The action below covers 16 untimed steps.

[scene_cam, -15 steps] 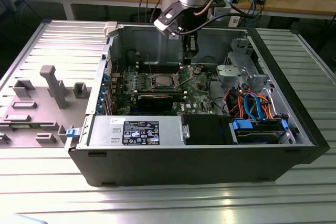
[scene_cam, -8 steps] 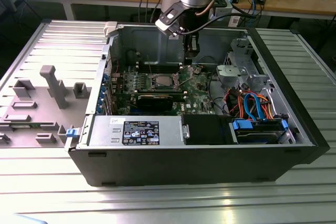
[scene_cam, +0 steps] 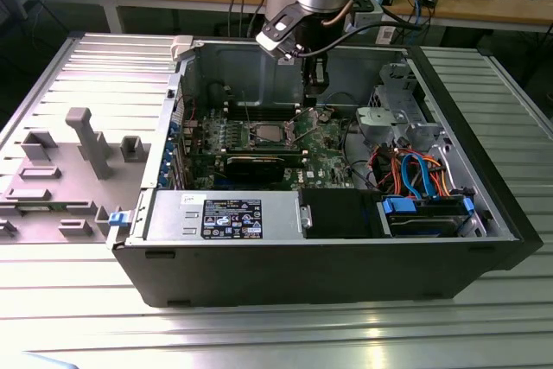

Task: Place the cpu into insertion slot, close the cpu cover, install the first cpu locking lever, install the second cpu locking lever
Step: 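Close the cpu cover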

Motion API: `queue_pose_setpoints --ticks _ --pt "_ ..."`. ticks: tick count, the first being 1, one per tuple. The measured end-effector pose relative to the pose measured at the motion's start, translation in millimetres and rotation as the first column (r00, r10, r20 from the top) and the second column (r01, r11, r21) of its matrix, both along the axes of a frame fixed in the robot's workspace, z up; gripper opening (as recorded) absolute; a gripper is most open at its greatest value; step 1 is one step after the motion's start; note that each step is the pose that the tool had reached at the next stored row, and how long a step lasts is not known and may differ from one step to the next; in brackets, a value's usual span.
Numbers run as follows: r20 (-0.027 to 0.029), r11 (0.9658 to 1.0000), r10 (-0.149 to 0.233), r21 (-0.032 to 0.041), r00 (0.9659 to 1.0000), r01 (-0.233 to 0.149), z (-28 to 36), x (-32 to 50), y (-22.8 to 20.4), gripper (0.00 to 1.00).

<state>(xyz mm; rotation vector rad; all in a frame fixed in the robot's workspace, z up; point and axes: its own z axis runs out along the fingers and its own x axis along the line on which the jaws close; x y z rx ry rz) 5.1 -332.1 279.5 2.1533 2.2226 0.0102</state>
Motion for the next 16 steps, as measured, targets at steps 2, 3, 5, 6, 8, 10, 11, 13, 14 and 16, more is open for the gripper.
queue_pose_setpoints --ticks 2,3,5,6,8,10,11,13,14,16 --pt "-0.0001 1.0000 0.000 -0.0001 1.0000 0.000 0.0 0.3 0.0 0.11" --pt "-0.0001 1.0000 0.000 0.0000 1.0000 0.000 0.0 0.4 0.0 0.11" --pt "-0.0001 1.0000 0.000 0.0000 1.0000 0.000 0.0 0.7 0.0 0.11" --pt "-0.0001 1.0000 0.000 0.0000 1.0000 0.000 0.0 0.9 0.0 0.11" --pt "-0.0001 1.0000 0.000 0.0000 1.0000 0.000 0.0 1.3 0.0 0.11" --pt "0.0000 1.0000 0.000 0.0000 1.0000 0.000 0.0 4.4 0.0 0.11" --pt "0.0000 1.0000 0.000 -0.0001 1.0000 0.000 0.0 5.7 0.0 0.11" --pt "0.0000 1.0000 0.000 -0.0001 1.0000 0.000 -0.1 11.7 0.0 0.11" --pt "0.0000 1.0000 0.000 0.0000 1.0000 0.000 -0.2 13.4 0.0 0.11" --pt "0.0000 1.0000 0.000 0.0000 1.0000 0.000 -0.2 14.1 0.0 0.11"
